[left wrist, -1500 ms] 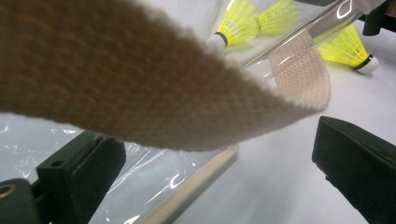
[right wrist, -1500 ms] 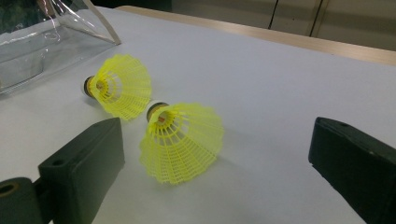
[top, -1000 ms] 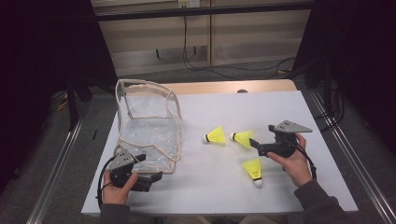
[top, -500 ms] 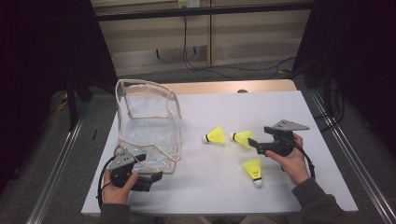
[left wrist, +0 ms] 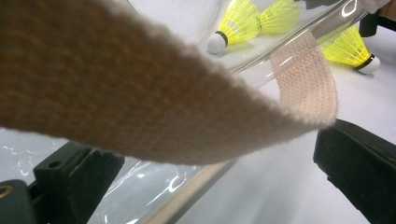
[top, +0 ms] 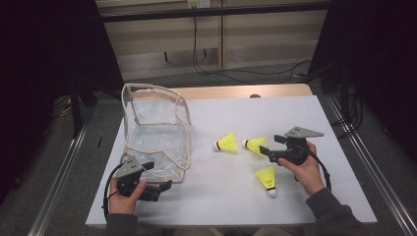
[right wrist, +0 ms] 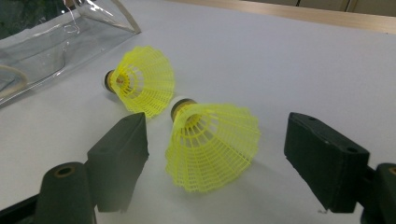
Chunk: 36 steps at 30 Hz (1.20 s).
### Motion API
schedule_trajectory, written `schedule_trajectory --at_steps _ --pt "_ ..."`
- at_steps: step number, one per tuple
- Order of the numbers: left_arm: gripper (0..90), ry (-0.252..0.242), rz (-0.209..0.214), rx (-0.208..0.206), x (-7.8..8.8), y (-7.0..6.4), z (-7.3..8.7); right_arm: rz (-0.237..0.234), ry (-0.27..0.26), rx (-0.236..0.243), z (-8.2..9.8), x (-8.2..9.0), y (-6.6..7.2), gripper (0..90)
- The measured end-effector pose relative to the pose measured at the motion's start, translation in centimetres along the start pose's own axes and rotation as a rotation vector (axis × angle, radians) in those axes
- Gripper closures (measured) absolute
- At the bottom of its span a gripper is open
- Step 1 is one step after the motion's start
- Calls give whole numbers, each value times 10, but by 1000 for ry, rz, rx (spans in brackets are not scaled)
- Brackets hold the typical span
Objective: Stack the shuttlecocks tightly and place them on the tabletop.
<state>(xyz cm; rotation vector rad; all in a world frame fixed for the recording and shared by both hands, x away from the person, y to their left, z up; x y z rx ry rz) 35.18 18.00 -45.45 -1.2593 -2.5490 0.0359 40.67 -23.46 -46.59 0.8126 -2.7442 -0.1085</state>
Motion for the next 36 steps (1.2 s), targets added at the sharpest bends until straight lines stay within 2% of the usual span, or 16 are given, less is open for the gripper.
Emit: schedule_trajectory --at_steps 10,20,31,36 --pt "18 -2 1 0 0 0 0 -11 17 4 2 -2 2 268" --pt "18 1 0 -3 0 0 0 -24 46 -8 5 -5 3 386" --pt "18 -3 0 2 0 0 0 -81 78 -24 3 -11 9 586" --pt "18 -4 -1 -1 0 0 0 -92 103 -39 7 -15 8 621"
Point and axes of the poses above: each handheld gripper's, and its own axes: x roughly backward along the jaws, z roughly out of its underside, y roughly to its left, the point moved 6 cm from there along -x, roughly forward along the jaws, and after that the axes turned 15 degrees about -y, right-handed, at the moved point
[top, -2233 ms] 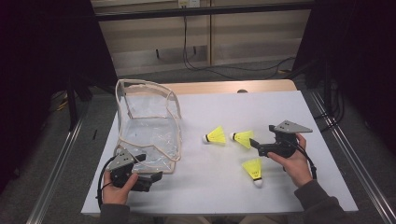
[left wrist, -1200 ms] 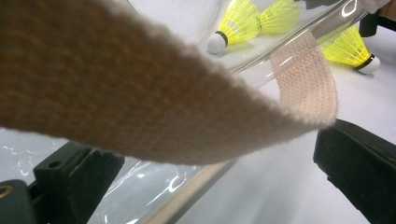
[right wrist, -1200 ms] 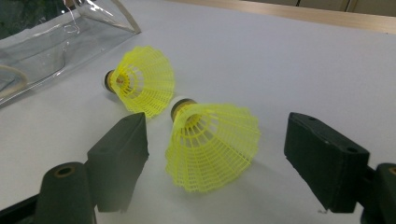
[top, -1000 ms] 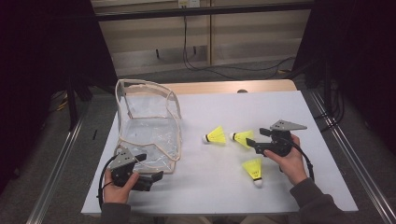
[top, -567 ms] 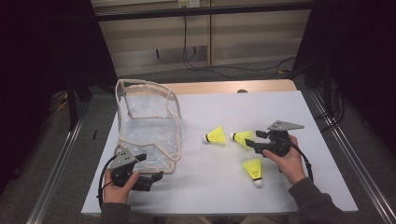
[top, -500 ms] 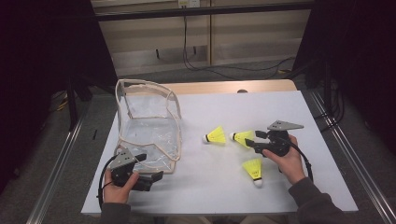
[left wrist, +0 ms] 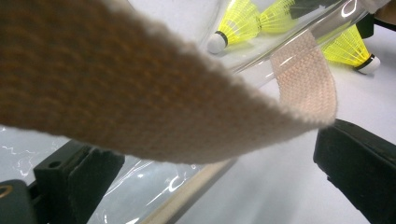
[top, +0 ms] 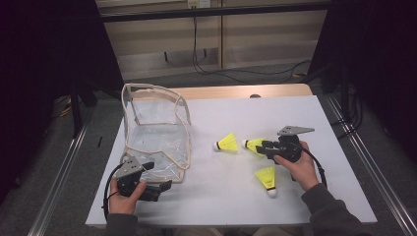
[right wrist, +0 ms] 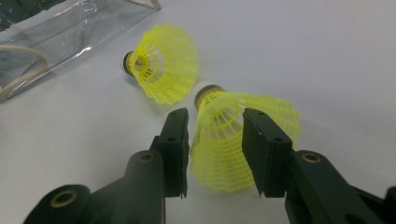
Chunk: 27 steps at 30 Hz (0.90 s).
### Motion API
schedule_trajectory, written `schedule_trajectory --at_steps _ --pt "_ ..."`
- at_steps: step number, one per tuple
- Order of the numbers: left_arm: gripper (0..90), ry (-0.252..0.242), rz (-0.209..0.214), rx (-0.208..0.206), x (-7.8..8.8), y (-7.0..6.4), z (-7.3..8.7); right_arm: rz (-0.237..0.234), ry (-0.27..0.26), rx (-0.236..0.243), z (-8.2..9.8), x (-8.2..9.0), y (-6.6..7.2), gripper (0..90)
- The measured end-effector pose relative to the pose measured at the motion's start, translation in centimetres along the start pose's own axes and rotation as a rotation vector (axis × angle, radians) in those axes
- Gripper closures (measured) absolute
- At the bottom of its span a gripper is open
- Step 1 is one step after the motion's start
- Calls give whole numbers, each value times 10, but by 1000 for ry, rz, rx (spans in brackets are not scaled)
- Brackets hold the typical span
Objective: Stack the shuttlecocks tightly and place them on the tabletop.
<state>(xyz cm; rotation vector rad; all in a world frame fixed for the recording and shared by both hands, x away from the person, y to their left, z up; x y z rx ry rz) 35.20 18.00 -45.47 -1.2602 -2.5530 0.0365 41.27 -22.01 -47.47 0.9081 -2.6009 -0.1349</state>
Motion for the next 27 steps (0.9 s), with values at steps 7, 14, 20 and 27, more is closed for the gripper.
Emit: schedule_trajectory --at_steps 7,14,20,27 --pt "18 0 2 3 0 0 0 -5 5 -13 1 -4 -3 697" --pt "18 -1 5 2 0 0 0 -10 12 -30 -1 -6 -4 776" --pt "18 2 5 0 0 0 0 -19 27 -41 1 -7 -4 837" --pt "18 2 5 -1 1 0 1 -44 37 -39 3 -7 -3 887"
Point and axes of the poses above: each handheld gripper's, and its own axes: x roughly backward along the jaws, z roughly out of its underside, y roughly to its left, the point moved 6 cm from there along -x, roughly forward along the jaws, and after that the axes turned 15 degrees about -y, right-handed, at the moved point
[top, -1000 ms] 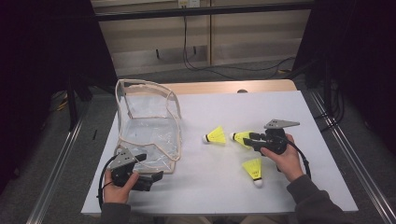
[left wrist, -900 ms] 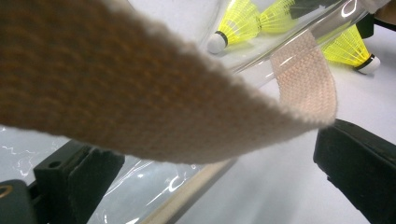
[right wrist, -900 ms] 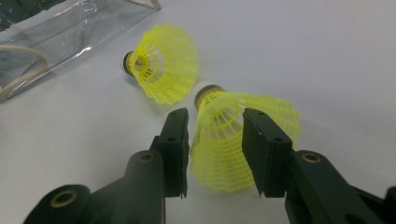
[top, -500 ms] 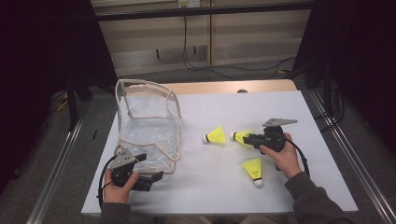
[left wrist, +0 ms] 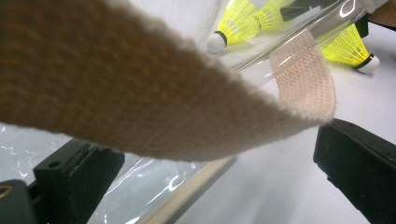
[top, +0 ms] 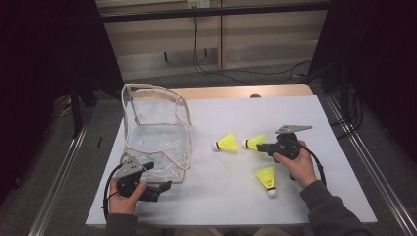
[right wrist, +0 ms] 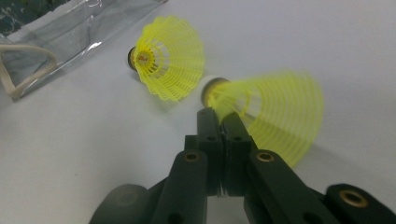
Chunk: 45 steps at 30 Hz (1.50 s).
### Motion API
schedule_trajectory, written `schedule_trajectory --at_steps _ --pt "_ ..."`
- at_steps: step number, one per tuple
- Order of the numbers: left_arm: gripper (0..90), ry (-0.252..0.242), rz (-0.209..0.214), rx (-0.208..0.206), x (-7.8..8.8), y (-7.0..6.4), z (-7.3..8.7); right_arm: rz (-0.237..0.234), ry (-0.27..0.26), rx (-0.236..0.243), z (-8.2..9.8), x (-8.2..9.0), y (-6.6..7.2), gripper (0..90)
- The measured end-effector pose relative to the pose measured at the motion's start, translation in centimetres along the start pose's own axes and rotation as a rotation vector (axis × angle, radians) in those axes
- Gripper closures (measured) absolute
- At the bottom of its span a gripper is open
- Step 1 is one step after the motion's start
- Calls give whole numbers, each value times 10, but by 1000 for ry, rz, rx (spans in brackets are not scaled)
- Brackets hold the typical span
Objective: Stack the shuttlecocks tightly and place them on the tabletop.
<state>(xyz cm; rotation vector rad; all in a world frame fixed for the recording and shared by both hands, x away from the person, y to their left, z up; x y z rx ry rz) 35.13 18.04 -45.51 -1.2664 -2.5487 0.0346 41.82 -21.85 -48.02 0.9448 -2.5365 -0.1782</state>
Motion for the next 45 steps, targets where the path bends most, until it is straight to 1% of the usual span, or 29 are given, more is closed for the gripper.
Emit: schedule_trajectory --at_steps 3,12,25,27,38,40,42,45 --pt "18 -6 3 4 0 0 0 -10 -4 -11 0 0 0 892" --pt "18 -8 2 2 0 0 0 -17 -8 3 -1 3 -1 894" --pt "18 -5 6 4 0 -1 1 -28 -27 1 -8 6 -1 895" --pt "18 -1 6 3 0 -1 1 -33 -26 12 -9 6 0 895" --pt "19 -3 5 4 0 -1 1 -56 -36 30 -19 5 6 895" --pt "19 -3 4 2 0 -1 1 -63 -41 26 -20 5 7 896" --pt "19 -5 5 4 0 -1 1 -64 -40 31 -21 5 7 895" --pt "19 -3 4 4 0 -1 1 -65 -40 16 -21 3 6 895"
Point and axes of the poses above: each handheld gripper's, and its own axes: x roughly backward along the jaws, z roughly out of its underside, y roughly to its left, the point moved 6 cm from there along -x, roughly forward along the jaws, and after that the axes turned 15 degrees about -y, right-handed, at the moved point
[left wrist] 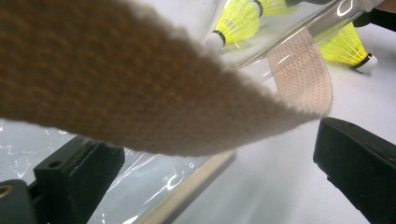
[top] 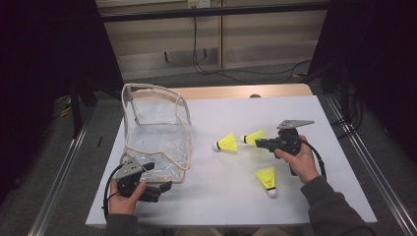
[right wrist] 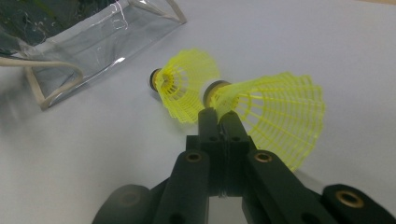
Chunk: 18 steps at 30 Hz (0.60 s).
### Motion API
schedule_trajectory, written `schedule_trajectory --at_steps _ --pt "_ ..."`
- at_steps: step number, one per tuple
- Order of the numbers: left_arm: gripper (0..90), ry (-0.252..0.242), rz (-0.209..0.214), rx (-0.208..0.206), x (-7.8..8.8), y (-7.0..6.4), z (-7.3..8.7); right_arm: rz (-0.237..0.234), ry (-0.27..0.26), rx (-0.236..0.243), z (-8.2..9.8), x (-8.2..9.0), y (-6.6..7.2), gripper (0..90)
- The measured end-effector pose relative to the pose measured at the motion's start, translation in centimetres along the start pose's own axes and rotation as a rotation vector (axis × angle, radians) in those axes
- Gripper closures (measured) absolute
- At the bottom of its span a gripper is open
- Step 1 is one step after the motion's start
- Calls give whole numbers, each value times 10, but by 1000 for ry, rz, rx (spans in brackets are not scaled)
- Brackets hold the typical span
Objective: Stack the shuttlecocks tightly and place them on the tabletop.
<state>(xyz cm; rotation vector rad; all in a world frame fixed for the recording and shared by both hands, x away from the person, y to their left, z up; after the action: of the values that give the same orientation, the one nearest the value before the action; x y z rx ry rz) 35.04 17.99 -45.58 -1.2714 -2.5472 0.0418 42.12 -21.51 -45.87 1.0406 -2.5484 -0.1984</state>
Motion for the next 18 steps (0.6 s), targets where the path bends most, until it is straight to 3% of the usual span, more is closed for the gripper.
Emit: schedule_trajectory --at_steps 18 --pt "18 -3 1 3 0 0 0 -20 18 33 -2 -7 6 894"
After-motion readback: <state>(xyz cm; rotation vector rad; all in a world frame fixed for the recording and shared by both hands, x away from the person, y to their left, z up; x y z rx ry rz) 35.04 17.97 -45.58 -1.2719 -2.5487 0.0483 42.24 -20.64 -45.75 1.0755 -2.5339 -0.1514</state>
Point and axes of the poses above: each handheld gripper's, and its own axes: x roughly backward along the jaws, z roughly out of its underside, y roughly to its left, the point moved 6 cm from there along -x, roughly forward along the jaws, and after that the axes turned 15 degrees about -y, right-handed, at the moved point
